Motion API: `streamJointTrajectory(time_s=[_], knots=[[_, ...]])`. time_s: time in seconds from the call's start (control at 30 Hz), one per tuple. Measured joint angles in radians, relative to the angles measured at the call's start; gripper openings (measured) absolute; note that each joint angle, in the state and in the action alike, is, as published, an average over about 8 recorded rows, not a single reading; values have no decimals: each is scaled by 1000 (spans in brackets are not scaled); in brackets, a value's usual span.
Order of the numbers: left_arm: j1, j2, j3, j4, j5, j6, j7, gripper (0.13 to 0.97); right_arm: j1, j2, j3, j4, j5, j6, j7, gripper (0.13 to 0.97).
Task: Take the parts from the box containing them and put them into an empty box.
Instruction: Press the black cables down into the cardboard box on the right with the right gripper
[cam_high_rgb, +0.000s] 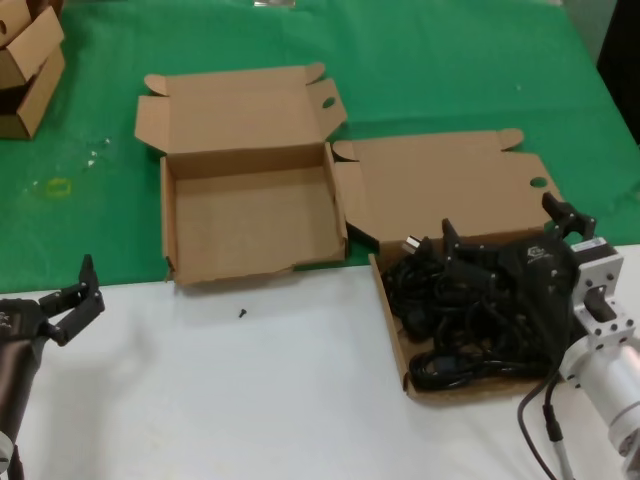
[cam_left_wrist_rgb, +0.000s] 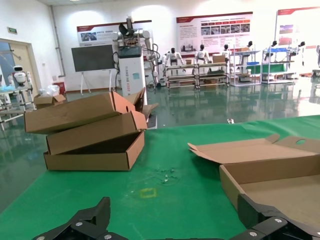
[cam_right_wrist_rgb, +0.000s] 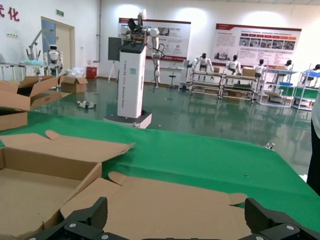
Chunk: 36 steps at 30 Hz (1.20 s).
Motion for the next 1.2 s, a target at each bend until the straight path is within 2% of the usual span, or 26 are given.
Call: streamJointTrajectory(time_s=[0.13, 0.33, 0.43, 0.7, 0.83, 0.87, 1.0, 1.1, 1.2], knots=[[0, 0, 0, 0, 0, 0, 0, 911, -1, 11, -13, 4, 0, 11, -2, 966], [0, 0, 0, 0, 0, 0, 0, 818, 8, 117, -100, 27, 67, 65, -6, 966], [0, 0, 0, 0, 0, 0, 0, 787, 24, 220, -178, 49, 146, 110, -19, 966], [0, 0, 0, 0, 0, 0, 0, 593, 124, 541, -424, 88, 373, 161, -36, 966], [0, 0, 0, 0, 0, 0, 0, 593, 224, 686, -566, 94, 444, 127, -8, 966], [0, 0, 0, 0, 0, 0, 0, 565, 256, 719, -604, 93, 452, 113, 4, 966], [0, 0, 0, 0, 0, 0, 0, 457, 399, 827, -747, 83, 417, 28, 99, 966], [0, 0, 0, 0, 0, 0, 0, 376, 506, 882, -824, 71, 321, -74, 211, 966], [0, 0, 0, 0, 0, 0, 0, 339, 599, 919, -865, 61, 206, -203, 314, 966]])
